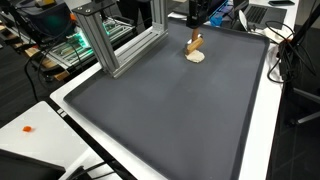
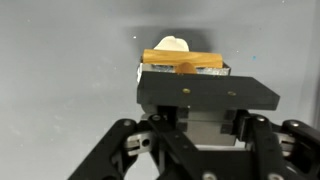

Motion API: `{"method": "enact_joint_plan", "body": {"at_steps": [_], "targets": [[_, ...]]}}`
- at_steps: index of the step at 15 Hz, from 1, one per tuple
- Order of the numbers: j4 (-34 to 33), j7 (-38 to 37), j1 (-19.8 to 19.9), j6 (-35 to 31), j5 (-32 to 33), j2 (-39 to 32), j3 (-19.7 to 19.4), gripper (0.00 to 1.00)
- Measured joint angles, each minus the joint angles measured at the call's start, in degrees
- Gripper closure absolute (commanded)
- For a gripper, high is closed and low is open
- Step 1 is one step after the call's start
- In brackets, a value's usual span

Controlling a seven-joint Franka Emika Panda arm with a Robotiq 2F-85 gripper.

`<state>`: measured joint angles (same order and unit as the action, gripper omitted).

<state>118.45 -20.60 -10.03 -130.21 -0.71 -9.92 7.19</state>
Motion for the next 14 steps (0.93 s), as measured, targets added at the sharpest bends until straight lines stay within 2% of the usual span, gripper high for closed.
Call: {"method": "enact_joint_plan", "body": {"at_steps": [3,10,14], "targets": [[0.0,7.1,0.0,-1.2,2.5,-0.1,0.2,0.65],[0.2,26.0,0.1,-3.2,2.9,-0.1,1.1,0.65],[0.2,33.1,0.8,-2.5,3.3,-0.1,1.0,0.65]]}}
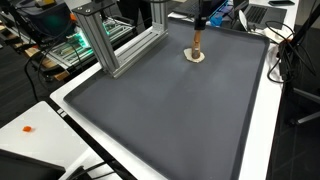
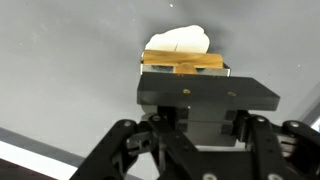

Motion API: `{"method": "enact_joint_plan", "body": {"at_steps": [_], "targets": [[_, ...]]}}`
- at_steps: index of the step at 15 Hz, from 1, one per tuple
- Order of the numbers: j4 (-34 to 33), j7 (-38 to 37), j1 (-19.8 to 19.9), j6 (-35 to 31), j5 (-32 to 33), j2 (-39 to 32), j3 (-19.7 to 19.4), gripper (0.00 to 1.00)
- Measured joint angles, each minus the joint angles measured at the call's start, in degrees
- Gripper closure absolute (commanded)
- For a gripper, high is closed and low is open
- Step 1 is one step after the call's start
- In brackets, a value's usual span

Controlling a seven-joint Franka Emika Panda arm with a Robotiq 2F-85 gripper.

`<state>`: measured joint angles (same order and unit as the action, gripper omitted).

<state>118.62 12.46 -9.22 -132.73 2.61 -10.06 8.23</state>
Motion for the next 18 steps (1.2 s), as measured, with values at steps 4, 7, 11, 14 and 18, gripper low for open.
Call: {"method": "enact_joint_plan", "body": {"at_steps": [4,7,11,14,18], "targets": [[0.5,5.4,0.5,0.6,0.3,0.0,0.0,0.65],[1.1,8.3,0.6,0.6,1.2,0.1,0.1,0.65],[2.0,11.3,0.6,-0.6,1.7,0.6,0.5,0.65],[2.9,14.1,0.6,-2.0,1.7,0.9,0.9,0.65],[4.7,15.9,0.6,-5.1,1.7,1.7,1.4,0.65]]}}
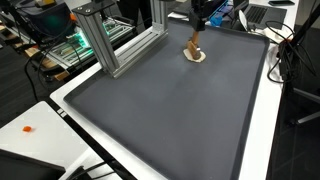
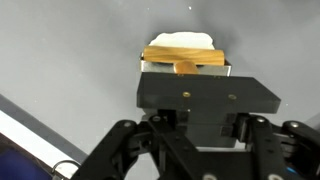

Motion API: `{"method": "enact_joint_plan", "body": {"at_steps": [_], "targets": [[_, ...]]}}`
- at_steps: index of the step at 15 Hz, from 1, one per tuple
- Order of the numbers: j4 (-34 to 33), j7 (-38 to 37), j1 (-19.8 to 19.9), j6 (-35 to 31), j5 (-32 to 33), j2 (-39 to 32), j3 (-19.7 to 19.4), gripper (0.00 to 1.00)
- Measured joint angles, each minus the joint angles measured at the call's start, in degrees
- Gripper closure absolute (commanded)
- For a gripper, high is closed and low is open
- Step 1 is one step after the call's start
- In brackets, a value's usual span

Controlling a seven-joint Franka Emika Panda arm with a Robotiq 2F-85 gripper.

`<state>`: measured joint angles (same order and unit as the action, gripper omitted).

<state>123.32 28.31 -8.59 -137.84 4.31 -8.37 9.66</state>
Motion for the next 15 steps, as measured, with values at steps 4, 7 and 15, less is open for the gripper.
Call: {"method": "enact_joint_plan", "body": {"at_steps": [4,7,15], "targets": [[1.9,0.0,0.0,-3.4,0.0,0.7,0.6,0.65],[2.7,-0.1,-0.2,-6.2,0.0,0.8,1.2,0.65],[4.2,-1.6,-0.7,-11.6,0.0,0.5,2.0,0.65]]}}
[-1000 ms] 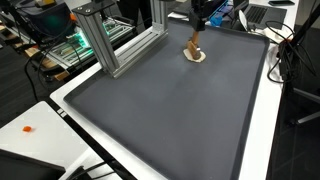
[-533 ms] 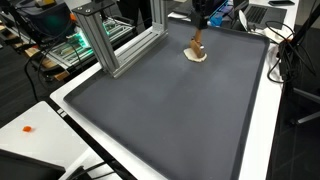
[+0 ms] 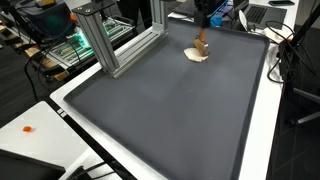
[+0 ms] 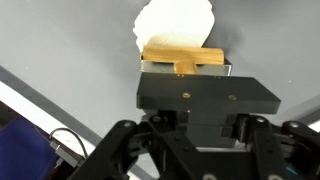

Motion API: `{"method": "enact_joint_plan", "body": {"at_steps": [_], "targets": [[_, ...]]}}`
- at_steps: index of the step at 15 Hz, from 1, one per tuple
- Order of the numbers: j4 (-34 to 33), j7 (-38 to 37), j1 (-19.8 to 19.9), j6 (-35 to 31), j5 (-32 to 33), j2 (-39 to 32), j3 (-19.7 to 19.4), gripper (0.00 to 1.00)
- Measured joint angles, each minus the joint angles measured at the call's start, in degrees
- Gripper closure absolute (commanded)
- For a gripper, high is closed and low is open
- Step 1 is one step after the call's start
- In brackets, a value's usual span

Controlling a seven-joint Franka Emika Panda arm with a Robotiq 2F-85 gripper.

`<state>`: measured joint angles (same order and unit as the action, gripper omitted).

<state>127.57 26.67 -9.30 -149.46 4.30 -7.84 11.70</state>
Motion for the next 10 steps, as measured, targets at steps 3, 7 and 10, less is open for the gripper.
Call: {"method": "enact_joint_plan", "body": {"at_steps": [3,7,10], "targets": [[0.0,-1.5,0.0,-0.4,-0.1,-0.1,0.0,0.65],[-0.1,-5.2,0.0,-0.9,-0.1,-0.3,0.0,0.65],[-0.2,-8.3,0.1,-1.1,-0.4,-0.3,-0.1,0.65]]}}
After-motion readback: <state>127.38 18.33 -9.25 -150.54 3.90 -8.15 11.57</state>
